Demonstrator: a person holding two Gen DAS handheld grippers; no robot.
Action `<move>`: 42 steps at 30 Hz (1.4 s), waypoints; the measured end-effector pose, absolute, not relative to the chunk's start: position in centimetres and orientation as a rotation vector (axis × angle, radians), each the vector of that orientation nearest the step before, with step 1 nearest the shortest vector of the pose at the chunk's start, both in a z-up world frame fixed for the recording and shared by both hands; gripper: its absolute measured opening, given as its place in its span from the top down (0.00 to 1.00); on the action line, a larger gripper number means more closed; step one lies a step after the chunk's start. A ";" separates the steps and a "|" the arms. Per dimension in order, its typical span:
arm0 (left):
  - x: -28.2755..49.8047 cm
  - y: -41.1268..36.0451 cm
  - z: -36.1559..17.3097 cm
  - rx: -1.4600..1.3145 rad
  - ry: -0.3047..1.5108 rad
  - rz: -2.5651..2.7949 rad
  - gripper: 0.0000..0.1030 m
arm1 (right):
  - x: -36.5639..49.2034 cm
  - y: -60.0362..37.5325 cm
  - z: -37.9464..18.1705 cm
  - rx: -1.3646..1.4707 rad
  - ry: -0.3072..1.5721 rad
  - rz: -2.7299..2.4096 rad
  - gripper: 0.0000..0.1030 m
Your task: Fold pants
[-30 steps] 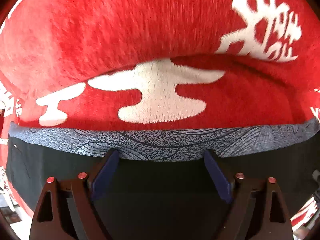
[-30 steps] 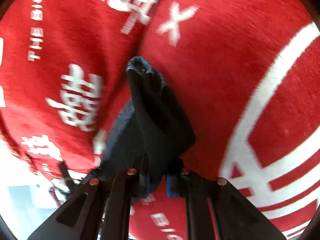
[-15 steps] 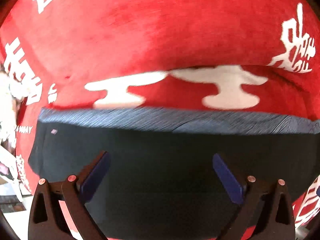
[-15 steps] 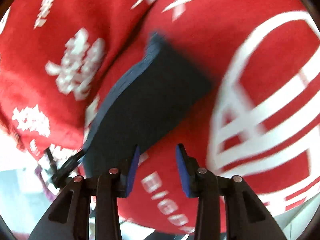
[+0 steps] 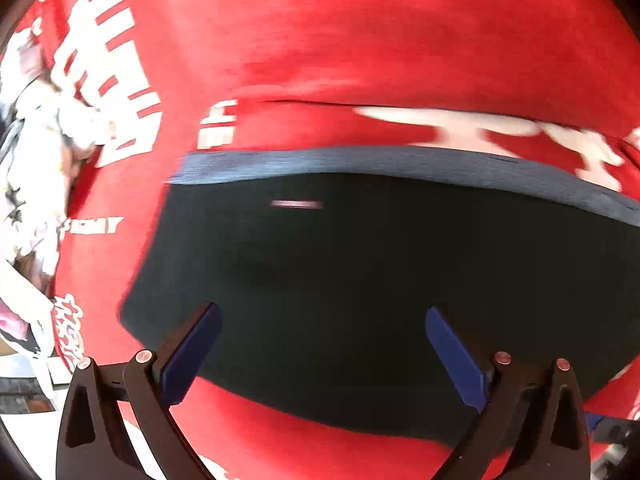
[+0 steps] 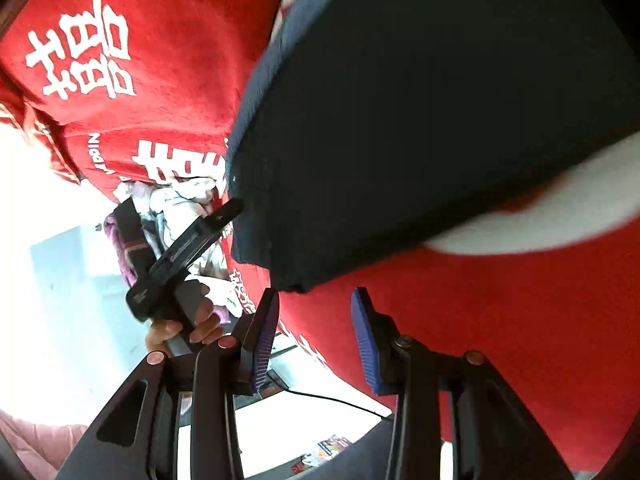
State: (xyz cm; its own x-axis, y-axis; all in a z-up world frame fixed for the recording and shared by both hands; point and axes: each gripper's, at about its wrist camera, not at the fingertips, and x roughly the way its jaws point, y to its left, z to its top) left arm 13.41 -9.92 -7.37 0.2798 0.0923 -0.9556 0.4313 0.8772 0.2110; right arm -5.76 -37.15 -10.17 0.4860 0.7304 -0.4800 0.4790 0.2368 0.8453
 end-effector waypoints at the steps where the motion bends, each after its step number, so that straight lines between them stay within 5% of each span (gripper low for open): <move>1: 14.3 -8.5 -7.6 0.490 1.270 -0.223 0.00 | -5.6 -36.5 -10.4 1.427 1.123 0.237 0.60; 7: 18.0 -1.8 -10.7 0.358 1.343 -0.271 0.00 | -3.9 -33.6 -11.5 1.494 1.098 0.171 0.58; 22: 17.7 -1.3 -11.2 0.318 1.312 -0.316 0.00 | -2.2 -32.0 -11.8 1.517 1.130 0.182 0.58; 25: 18.1 -1.2 -11.1 0.328 1.325 -0.312 0.00 | -1.0 -31.9 -12.2 1.502 1.162 0.126 0.90; 28: 17.7 -1.2 -10.8 0.348 1.326 -0.313 0.00 | -0.2 -31.5 -9.3 1.368 1.151 0.165 0.92; 33: 17.2 -1.1 -11.1 0.350 1.314 -0.328 0.00 | -0.8 -29.6 -10.4 1.157 1.354 0.113 0.90; 37: 17.3 -0.5 -9.7 0.351 1.313 -0.346 0.00 | -0.5 -29.6 -8.4 1.162 1.414 0.176 0.67; 42: 19.1 3.5 -7.4 0.230 1.292 -0.380 0.00 | 7.2 -29.2 -0.9 0.979 1.270 0.387 0.64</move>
